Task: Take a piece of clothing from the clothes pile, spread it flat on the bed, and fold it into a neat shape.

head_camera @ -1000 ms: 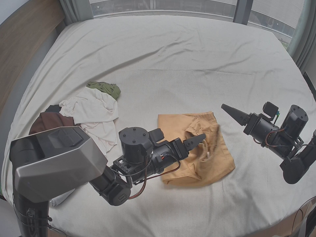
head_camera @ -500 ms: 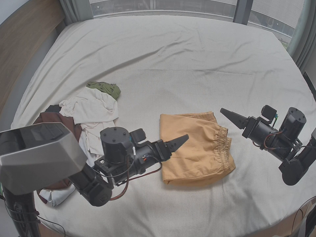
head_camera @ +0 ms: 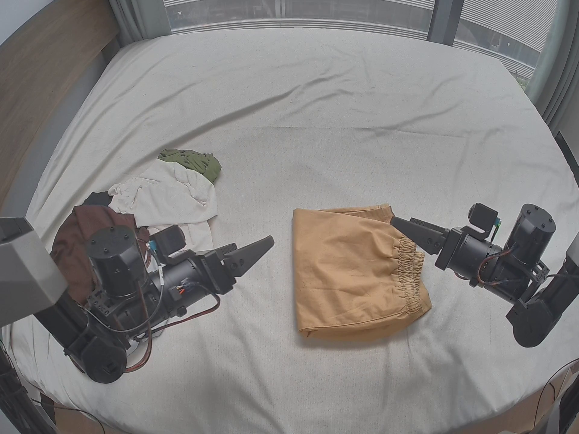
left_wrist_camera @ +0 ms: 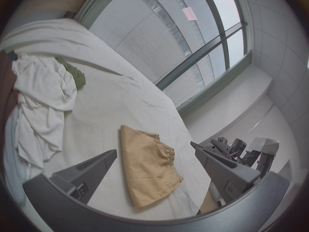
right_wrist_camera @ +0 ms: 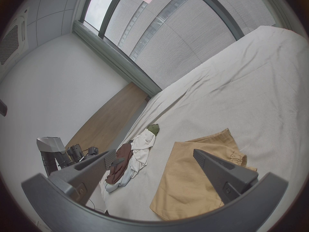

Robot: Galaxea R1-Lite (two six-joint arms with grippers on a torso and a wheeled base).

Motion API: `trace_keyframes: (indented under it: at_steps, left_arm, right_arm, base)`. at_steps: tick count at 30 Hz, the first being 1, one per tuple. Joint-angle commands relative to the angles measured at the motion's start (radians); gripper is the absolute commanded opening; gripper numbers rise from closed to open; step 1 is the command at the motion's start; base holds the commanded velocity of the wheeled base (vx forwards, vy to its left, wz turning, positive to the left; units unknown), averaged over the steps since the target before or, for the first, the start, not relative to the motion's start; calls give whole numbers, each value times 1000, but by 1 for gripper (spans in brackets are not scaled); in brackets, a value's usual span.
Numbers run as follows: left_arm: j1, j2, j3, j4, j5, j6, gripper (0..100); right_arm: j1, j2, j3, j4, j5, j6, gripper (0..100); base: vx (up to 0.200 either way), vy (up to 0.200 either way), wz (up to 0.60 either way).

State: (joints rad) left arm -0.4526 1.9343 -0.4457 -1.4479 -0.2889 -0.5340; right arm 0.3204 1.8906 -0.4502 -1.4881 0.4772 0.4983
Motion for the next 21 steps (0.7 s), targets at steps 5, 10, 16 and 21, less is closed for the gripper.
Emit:
trace_keyframes:
  at_steps: [5, 10, 16, 21]
  left_arm:
    - [43, -18, 88, -45, -12, 32, 100]
    - [57, 6, 165, -100, -30, 123, 100]
    - [81, 60, 193, -100, -30, 221, 100]
    - [94, 81, 214, -100, -30, 322, 100]
  right_arm:
    - [-1, 58, 41, 6, 3, -58, 100]
    - [-38, 133, 65, 12, -31, -158, 100]
    - [-70, 156, 76, 17, -32, -185, 100]
    - [-106, 165, 74, 54, -34, -199, 100]
  base:
    - [0, 0, 0]
    - [0, 0, 0]
    - [0, 0, 0]
    - [0, 0, 0]
